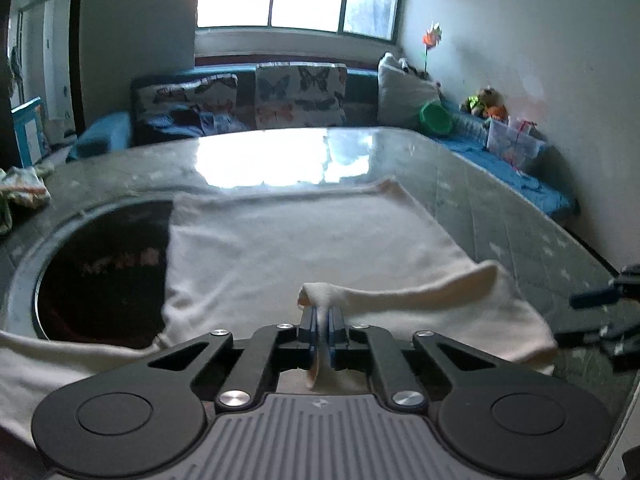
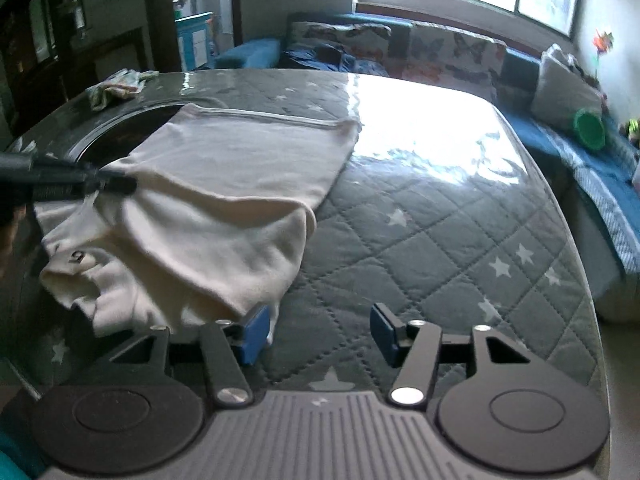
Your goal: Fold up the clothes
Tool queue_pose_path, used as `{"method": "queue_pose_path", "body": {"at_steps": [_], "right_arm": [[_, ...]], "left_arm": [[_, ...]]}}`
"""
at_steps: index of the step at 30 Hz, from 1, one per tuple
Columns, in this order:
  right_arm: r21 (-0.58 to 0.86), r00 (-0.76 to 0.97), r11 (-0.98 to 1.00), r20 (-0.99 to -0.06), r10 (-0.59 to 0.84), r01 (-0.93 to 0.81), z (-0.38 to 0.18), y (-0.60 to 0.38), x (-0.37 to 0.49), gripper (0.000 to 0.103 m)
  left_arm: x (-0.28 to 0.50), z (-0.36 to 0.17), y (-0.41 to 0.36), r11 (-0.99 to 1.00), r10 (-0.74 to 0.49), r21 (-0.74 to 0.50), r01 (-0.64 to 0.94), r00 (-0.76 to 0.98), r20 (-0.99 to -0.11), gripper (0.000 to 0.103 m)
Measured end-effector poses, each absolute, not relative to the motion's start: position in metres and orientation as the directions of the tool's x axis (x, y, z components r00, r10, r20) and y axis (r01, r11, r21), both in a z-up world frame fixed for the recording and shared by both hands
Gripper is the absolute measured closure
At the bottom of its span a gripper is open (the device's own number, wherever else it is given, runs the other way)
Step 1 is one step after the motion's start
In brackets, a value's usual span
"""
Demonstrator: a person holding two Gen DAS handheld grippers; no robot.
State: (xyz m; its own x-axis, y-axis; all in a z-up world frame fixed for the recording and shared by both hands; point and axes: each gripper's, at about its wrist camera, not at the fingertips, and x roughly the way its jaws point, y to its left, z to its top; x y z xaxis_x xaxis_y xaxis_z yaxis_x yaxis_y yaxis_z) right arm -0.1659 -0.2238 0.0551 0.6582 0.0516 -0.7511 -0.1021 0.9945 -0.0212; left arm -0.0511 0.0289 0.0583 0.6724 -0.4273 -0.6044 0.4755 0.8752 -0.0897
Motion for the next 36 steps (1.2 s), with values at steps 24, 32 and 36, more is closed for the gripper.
{"method": "queue_pose_path", "body": {"at_steps": [24, 32, 36], "right_arm": [[-0.067, 0.705, 0.996, -0.709, -0.006, -0.060, 0.044, -0.206, -0.173, 0.037], [-0.031, 0.668, 0.996, -0.744, 0.035, -0.086, 0.051, -0.222, -0.183, 0.038], [0.022, 0.714, 0.993, -0.693, 0.100, -0.117, 0.072, -0.226, -0.183, 0.048]], "left_arm": [[-0.043, 0.095, 0.041, 0.882, -0.439, -0.134, 0.452, 0.684, -0.582, 0.097], [-0.043, 0.056, 0.050, 0.901, -0.388, -0.128, 0.415, 0.636, -0.667, 0.096], [-0.045, 0.049, 0.053, 0.903, -0.386, -0.137, 0.408, 0.628, -0.675, 0.095]]}}
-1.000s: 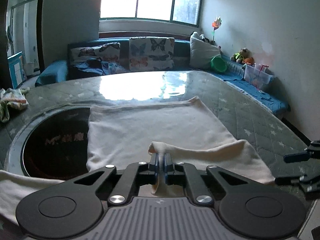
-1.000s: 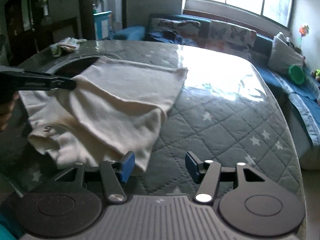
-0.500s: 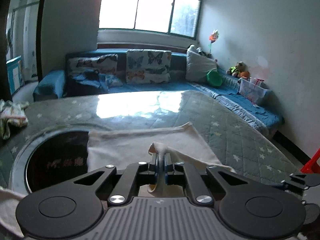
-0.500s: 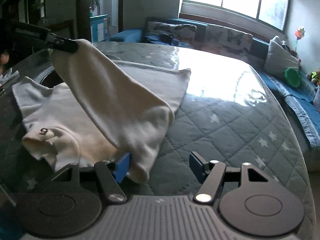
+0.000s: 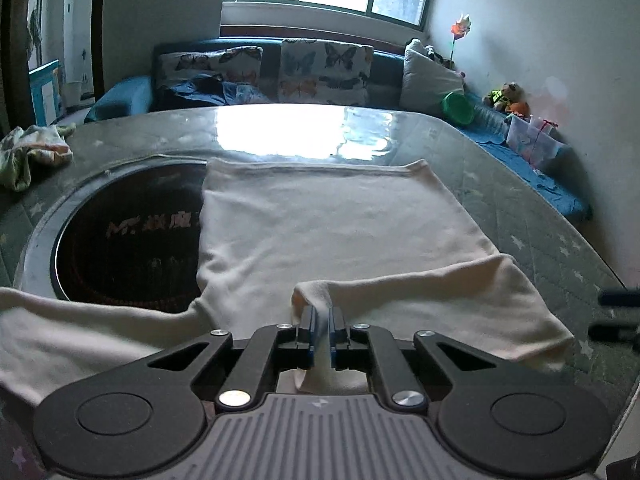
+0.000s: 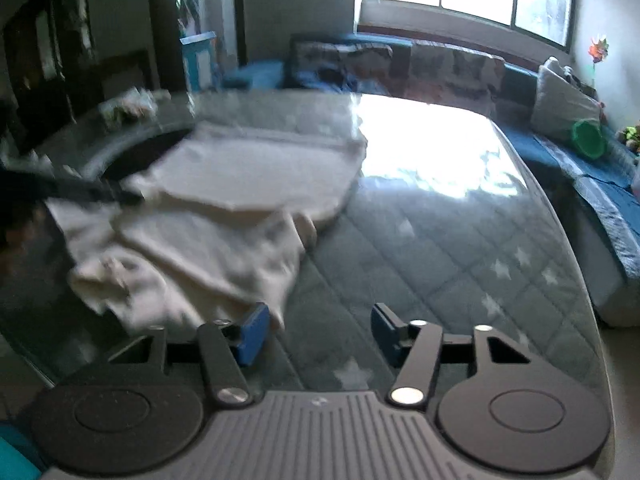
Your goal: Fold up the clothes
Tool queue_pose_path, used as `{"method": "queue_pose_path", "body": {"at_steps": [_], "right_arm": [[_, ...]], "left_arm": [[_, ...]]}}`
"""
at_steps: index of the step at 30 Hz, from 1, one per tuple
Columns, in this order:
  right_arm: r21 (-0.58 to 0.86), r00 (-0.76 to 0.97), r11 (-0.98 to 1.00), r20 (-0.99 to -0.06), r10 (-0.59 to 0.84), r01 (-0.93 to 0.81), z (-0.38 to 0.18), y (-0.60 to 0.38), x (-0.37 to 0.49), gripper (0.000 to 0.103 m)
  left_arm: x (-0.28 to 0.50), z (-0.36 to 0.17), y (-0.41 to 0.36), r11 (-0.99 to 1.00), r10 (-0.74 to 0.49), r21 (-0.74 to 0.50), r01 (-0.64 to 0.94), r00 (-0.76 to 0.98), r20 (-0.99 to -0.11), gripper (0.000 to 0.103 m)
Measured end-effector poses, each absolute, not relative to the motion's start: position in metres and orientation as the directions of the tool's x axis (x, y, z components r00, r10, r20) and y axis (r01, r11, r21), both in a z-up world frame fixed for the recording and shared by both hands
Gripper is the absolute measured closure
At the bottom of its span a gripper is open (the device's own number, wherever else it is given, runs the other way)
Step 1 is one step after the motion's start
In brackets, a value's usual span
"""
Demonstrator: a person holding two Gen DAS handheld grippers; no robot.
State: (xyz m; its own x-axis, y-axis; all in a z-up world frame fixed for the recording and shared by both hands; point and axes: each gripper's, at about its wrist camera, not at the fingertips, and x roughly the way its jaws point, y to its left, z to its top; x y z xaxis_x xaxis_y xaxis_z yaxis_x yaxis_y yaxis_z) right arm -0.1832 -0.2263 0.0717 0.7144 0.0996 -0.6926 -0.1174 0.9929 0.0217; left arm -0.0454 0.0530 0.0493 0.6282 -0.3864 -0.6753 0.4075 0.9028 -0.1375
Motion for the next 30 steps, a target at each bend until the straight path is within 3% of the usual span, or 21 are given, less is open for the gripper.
{"method": "queue_pose_path", "body": {"at_steps": [8, 24, 30], "right_arm": [[0.072, 0.719, 0.976, -0.666, 0.199, -0.204, 0.071, -0.206, -0.131, 0.063], [0.038, 0.691, 0.971, -0.696, 0.194, -0.235, 0.052, -0.183, -0.107, 0.065], [0.016, 0.673, 0.971, -0.718, 0.178, -0.240, 0.042, -0.177, -0.107, 0.065]], "left_arm": [[-0.046, 0.043, 0.056, 0.913, -0.362, -0.128, 0.388, 0.625, -0.692, 0.095], [-0.048, 0.042, 0.063, 0.911, -0.366, -0.127, 0.391, 0.629, -0.686, 0.089], [-0.057, 0.046, 0.078, 0.915, -0.370, -0.143, 0.377, 0.644, -0.670, 0.073]]}}
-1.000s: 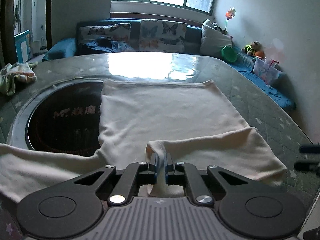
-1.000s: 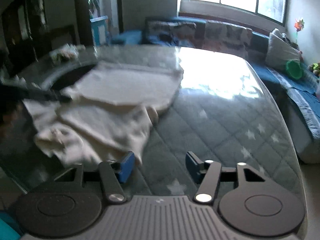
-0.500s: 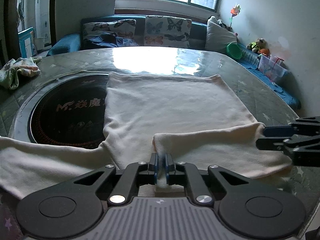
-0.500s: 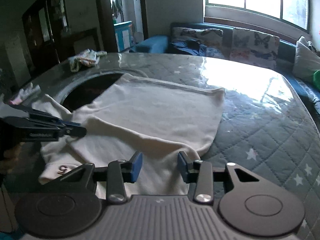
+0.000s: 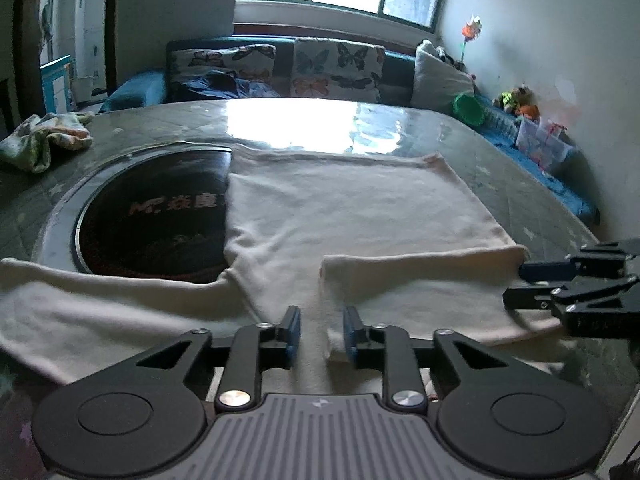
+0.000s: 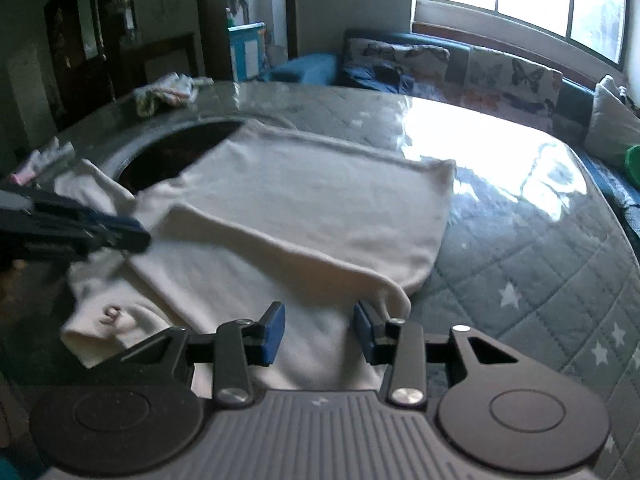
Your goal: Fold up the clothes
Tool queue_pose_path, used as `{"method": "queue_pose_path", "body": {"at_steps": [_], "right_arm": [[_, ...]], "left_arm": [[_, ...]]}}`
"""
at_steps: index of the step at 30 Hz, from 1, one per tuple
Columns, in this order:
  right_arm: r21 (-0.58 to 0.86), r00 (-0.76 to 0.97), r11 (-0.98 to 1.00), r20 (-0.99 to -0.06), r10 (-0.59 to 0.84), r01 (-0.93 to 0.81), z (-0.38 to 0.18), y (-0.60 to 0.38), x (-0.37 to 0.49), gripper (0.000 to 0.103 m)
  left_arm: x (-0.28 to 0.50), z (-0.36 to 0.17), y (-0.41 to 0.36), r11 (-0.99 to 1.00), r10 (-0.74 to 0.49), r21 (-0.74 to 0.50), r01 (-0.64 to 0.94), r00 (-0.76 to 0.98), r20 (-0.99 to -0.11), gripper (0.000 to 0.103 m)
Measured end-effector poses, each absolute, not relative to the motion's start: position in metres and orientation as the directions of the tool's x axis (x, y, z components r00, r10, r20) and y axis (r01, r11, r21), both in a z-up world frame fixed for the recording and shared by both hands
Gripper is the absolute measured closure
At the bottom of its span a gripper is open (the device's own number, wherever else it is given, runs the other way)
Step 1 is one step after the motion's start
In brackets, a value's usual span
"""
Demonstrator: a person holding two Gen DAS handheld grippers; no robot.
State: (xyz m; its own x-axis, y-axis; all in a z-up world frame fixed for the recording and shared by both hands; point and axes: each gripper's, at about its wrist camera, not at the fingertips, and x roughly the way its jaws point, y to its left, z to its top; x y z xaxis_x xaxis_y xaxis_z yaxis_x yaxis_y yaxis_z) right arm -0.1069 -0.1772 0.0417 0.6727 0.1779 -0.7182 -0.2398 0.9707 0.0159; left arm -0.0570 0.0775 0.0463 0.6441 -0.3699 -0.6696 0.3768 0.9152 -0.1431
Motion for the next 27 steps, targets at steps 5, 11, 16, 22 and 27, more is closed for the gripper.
{"method": "queue_pose_path", "body": {"at_steps": [5, 11, 16, 22, 27], "right_arm": [[0.025, 0.675, 0.957, -0.704, 0.222, -0.289, 0.053, -0.162, -0.113, 0.064], [0.019, 0.630, 0.935, -0.734, 0.253, -0.354, 0.040, -0.139, -0.110, 0.060], [0.034, 0.636, 0.934, -0.723, 0.269, -0.356, 0.045, -0.134, -0.105, 0.056], [0.043, 0.641, 0.935, -0.717, 0.273, -0.351, 0.048, -0.127, -0.100, 0.056], [0.042, 0.640, 0.933, -0.716, 0.279, -0.359, 0.049, -0.124, -0.102, 0.055]], "left_arm": [[-0.068, 0.058, 0.109, 0.940, -0.328, -0.144, 0.310, 0.700, -0.635, 0.059], [-0.076, 0.062, 0.168, 0.978, -0.210, -0.147, 0.151, 0.755, -0.621, 0.058], [-0.071, 0.064, 0.220, 0.992, -0.051, -0.123, -0.032, 0.788, -0.614, 0.057], [-0.051, 0.056, 0.266, 0.969, 0.083, -0.128, -0.209, 0.770, -0.633, 0.059], [-0.039, 0.049, 0.276, 0.957, 0.112, -0.134, -0.258, 0.751, -0.650, 0.061]]}}
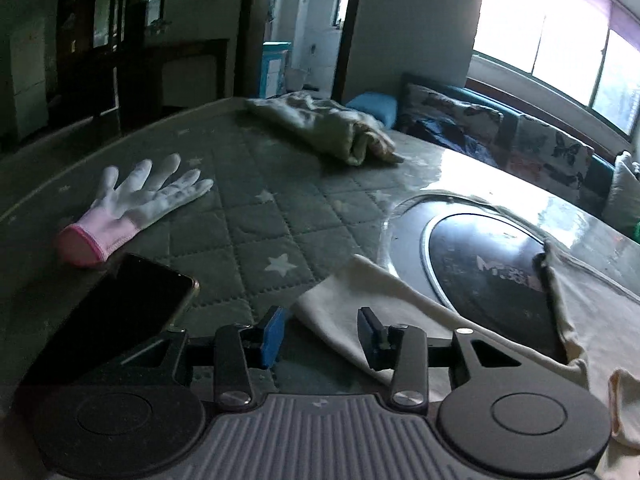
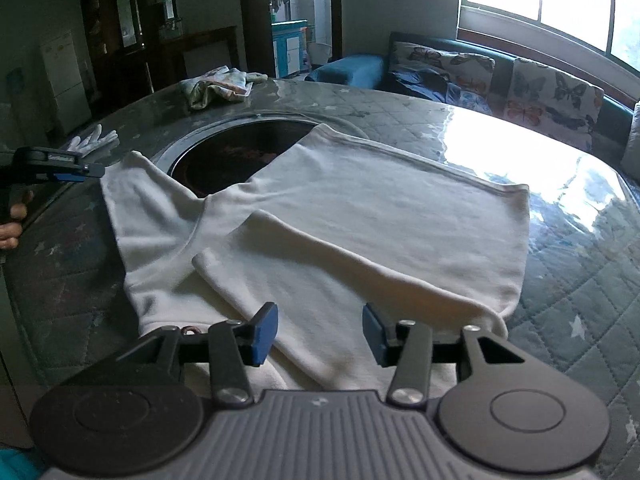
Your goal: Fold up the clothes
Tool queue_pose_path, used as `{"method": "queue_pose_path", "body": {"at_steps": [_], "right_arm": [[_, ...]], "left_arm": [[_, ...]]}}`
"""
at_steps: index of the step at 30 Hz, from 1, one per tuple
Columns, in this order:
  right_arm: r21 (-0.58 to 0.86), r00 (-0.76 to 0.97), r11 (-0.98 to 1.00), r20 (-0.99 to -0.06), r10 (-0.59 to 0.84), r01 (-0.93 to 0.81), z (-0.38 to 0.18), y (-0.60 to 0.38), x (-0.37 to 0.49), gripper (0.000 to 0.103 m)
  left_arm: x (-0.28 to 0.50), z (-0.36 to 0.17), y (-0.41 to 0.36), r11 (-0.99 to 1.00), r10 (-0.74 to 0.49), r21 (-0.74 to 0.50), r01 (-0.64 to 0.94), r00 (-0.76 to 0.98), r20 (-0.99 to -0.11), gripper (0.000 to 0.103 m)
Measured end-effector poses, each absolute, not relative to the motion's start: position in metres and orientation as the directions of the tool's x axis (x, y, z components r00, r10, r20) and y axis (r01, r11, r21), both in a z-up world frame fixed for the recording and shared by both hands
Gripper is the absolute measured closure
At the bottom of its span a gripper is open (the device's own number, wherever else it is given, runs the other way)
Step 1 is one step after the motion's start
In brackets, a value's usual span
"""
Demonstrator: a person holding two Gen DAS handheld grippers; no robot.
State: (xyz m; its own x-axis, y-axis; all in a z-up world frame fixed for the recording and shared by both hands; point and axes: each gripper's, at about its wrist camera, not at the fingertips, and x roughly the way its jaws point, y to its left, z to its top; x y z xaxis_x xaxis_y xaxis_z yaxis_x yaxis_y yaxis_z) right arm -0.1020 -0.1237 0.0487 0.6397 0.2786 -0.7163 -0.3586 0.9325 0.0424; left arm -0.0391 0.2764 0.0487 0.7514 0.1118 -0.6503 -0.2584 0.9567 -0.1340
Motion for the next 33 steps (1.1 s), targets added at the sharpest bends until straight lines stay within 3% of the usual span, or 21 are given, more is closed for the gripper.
{"method": "queue_pose_path", "body": {"at_steps": [6, 10, 13, 22, 33], "right_arm": [[0.040, 0.642, 0.932, -0.714, 0.278, -0.359, 0.050, -0.123, -0.105, 0.055], [0.042, 0.645, 0.934, -0.712, 0.277, -0.355, 0.052, -0.125, -0.106, 0.054], [0.039, 0.651, 0.937, -0.709, 0.271, -0.347, 0.053, -0.127, -0.107, 0.051], [0.048, 0.670, 0.945, -0.693, 0.265, -0.324, 0.055, -0.136, -0.109, 0.051], [0.070, 0.704, 0.954, -0.661, 0.262, -0.290, 0.059, -0.154, -0.115, 0.051]], "left_arm": [[-0.028, 0.038, 0.277, 0.945, 0.138, -0.135, -0.299, 0.736, -0.663, 0.068], [-0.025, 0.037, 0.279, 0.941, 0.135, -0.149, -0.304, 0.740, -0.658, 0.089], [-0.025, 0.037, 0.279, 0.937, 0.128, -0.168, -0.307, 0.746, -0.653, 0.095], [-0.037, 0.070, 0.257, 0.947, 0.017, -0.251, -0.201, 0.811, -0.585, 0.097], [-0.055, 0.125, 0.165, 0.925, -0.292, -0.362, 0.111, 0.819, -0.495, 0.097]]}}
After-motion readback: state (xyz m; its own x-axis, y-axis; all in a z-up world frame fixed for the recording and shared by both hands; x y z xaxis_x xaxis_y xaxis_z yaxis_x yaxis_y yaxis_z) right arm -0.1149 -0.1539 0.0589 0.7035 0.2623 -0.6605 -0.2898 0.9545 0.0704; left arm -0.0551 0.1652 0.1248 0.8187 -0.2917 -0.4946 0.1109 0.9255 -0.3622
